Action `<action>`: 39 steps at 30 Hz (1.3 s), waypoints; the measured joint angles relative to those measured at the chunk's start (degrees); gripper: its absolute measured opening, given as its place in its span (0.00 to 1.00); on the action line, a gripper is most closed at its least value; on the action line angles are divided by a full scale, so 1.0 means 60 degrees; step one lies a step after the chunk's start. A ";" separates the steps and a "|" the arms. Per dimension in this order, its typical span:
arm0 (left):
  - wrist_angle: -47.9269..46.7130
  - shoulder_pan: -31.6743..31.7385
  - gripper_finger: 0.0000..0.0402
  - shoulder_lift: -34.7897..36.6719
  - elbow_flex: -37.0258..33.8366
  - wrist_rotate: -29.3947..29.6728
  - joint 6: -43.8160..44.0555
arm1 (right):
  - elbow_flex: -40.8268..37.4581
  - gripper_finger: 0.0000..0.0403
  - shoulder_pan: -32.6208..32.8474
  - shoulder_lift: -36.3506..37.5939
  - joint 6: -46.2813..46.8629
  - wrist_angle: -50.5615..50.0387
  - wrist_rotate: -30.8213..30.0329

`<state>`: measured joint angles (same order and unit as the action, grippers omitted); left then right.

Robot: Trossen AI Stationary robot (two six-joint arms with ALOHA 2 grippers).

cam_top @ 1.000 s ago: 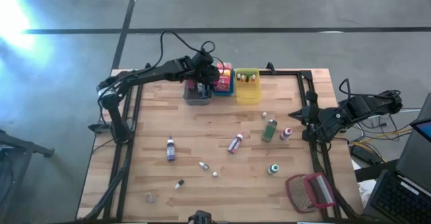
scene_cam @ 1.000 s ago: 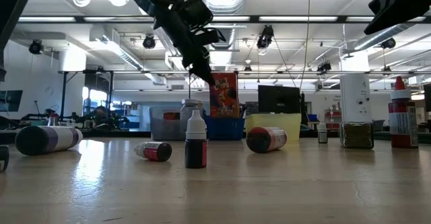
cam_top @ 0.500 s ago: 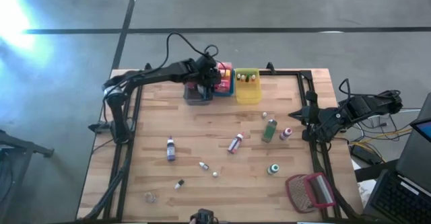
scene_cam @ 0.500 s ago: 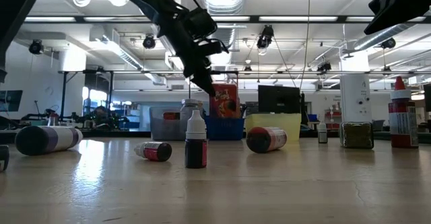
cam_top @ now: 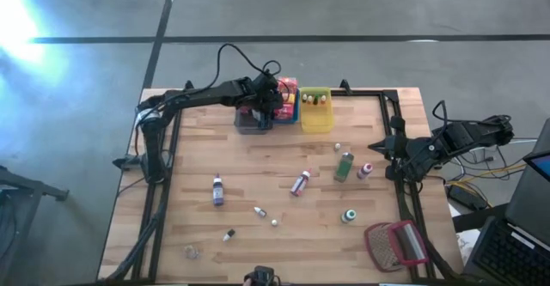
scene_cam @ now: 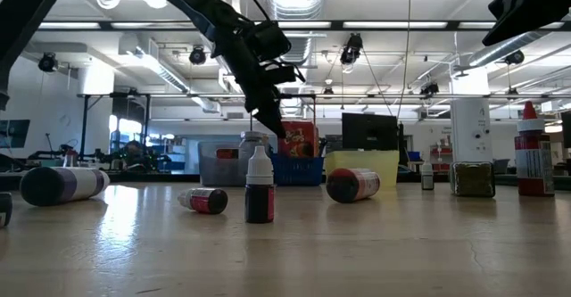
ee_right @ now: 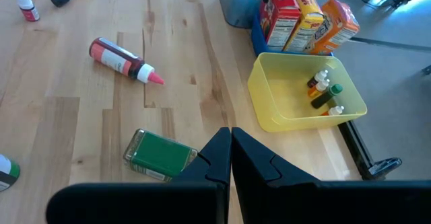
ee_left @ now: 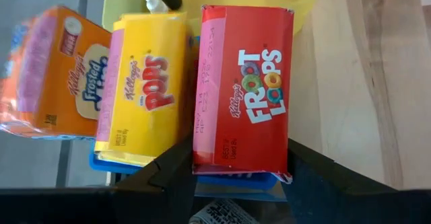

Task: Pick & Place Kitchen Items
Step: Put the red cereal box into the blue bin

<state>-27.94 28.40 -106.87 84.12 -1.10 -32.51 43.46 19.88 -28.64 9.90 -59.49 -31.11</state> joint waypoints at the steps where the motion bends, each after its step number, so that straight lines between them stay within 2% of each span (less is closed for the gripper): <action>1: -0.0007 0.0000 0.48 -0.0007 0.0000 0.0003 -0.0004 | 0.0000 0.02 -0.0003 0.0000 0.0002 0.0002 0.0000; 39: -0.0045 -0.0044 0.48 -0.0003 -0.0004 0.0406 0.0499 | 0.0000 0.02 -0.0002 0.0000 0.0002 0.0000 0.0002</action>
<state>-28.21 28.14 -106.89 84.09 1.34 -29.52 43.46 19.87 -28.64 9.91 -59.49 -31.10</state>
